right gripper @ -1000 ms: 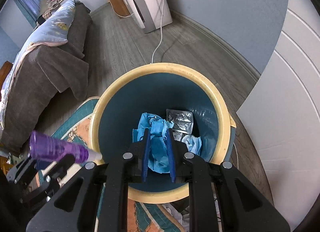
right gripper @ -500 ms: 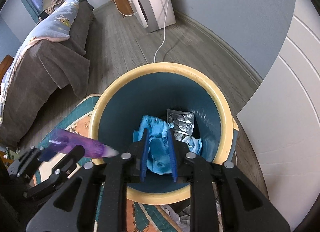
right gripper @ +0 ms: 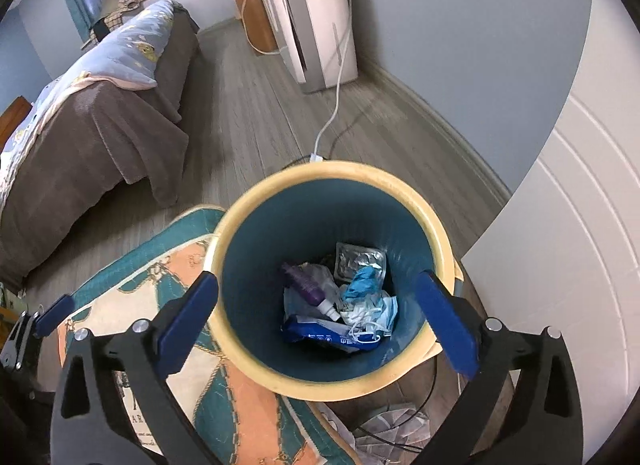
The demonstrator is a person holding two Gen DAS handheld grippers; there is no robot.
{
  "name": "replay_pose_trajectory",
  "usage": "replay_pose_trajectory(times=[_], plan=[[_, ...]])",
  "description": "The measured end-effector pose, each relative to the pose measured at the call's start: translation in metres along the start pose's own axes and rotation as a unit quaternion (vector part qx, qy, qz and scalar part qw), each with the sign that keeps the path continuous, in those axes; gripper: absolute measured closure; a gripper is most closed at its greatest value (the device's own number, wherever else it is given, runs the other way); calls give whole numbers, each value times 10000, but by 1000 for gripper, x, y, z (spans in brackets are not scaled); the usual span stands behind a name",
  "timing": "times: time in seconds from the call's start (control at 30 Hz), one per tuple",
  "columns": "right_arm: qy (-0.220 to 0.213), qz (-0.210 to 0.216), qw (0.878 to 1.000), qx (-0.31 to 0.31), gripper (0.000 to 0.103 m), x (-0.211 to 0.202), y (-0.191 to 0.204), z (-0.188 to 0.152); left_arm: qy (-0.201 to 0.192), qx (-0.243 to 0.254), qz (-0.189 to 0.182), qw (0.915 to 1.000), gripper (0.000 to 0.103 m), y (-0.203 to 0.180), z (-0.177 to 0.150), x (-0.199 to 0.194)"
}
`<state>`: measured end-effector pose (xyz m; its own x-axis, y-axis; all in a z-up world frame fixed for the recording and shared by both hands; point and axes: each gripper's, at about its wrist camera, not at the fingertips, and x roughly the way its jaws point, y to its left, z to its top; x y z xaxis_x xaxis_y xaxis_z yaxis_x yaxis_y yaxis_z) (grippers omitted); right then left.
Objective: Collect trash
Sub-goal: 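Open both tools over the bin to drop the cloth and bottle, then move both open tools back over the cushion toward the pink wrapper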
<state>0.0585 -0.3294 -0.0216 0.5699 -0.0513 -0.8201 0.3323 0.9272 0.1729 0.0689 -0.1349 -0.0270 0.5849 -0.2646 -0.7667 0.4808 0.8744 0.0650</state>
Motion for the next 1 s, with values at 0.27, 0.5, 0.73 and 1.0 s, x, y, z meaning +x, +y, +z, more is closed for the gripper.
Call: replay_pose_trajectory(times=[0.27, 0.5, 0.73, 1.0], plan=[[-177, 218, 9983, -503, 6, -43, 48, -15, -30, -599, 464, 9971, 8, 58, -36, -73], [-155, 504, 9952, -820, 6, -72, 98, -46, -21, -1002, 876, 9911, 8, 99, -80, -123], [79, 393, 9907, -1299, 6, -70, 136, -87, 5, -1581, 949, 9828, 8, 138, -134, -151], [424, 532, 9889, -1324, 6, -51, 164, -128, 229, -1669, 1166, 9788, 8, 165, -171, -136]])
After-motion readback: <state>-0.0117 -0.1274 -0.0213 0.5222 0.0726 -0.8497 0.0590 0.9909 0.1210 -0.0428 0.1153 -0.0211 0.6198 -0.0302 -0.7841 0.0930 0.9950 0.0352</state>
